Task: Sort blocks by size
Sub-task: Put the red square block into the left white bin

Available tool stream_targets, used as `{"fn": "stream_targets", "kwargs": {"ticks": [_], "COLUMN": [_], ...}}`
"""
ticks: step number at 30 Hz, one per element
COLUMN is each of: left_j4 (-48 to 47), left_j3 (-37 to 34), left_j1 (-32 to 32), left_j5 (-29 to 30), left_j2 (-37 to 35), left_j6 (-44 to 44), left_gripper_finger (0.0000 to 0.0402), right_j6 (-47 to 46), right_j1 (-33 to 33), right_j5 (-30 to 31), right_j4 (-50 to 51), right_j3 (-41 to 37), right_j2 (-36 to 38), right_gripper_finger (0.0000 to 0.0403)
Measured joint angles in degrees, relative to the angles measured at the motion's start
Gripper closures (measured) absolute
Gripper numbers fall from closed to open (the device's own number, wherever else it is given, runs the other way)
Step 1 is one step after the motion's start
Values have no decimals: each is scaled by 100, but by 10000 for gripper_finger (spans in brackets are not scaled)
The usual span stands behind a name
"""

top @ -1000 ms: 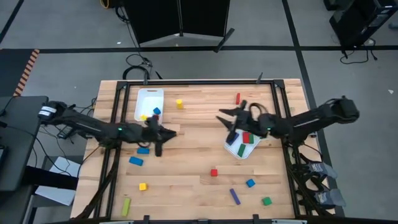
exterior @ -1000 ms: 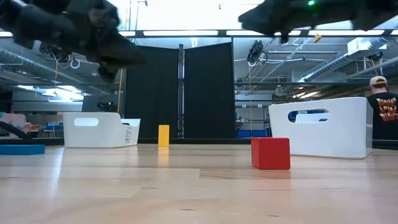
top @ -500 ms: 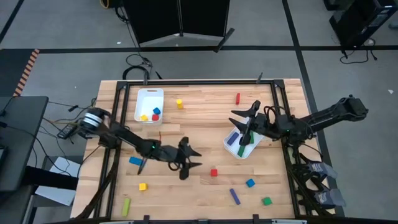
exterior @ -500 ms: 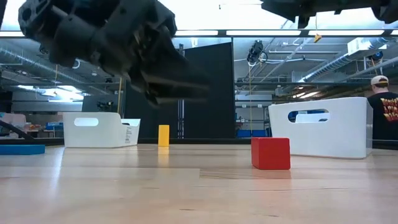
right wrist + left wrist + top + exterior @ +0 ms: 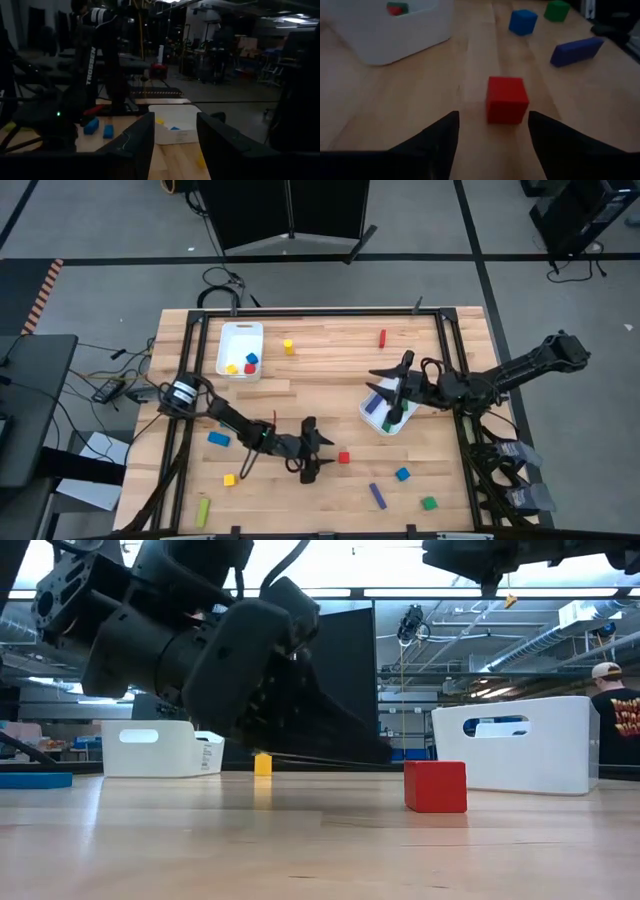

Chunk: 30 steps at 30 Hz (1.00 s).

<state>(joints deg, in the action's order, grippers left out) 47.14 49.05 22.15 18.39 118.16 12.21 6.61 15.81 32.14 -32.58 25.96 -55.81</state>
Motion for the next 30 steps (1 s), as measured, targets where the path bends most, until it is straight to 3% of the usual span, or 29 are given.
{"fn": "stream_targets", "kwargs": {"ticks": [6, 11, 16, 20, 30], "left_j4": [-272, -110, -1556, -2081, -1442], "left_j3": [100, 94, 90, 73, 276], "left_j1": [2, -133, -422, -528, -1067], "left_j5": [39, 498, 639, 706, 426], "left_j2": [-248, -1771, -2979, -2943, -2571], "left_j6": [-49, -924, -1200, -1090, -515], "left_gripper_finger": [138, 158, 180, 182, 183], "right_j6": [0, 51, 46, -6, -104], "right_j1": [148, 210, 208, 208, 191], "right_j5": [-2, -2, -2, -2, -9], "right_j4": [-40, -79, -126, -101, -482], "right_j3": [2, 2, 2, 1, 2], "right_j2": [5, 9, 9, 7, 6], "right_gripper_finger": [245, 244, 244, 244, 244]}}
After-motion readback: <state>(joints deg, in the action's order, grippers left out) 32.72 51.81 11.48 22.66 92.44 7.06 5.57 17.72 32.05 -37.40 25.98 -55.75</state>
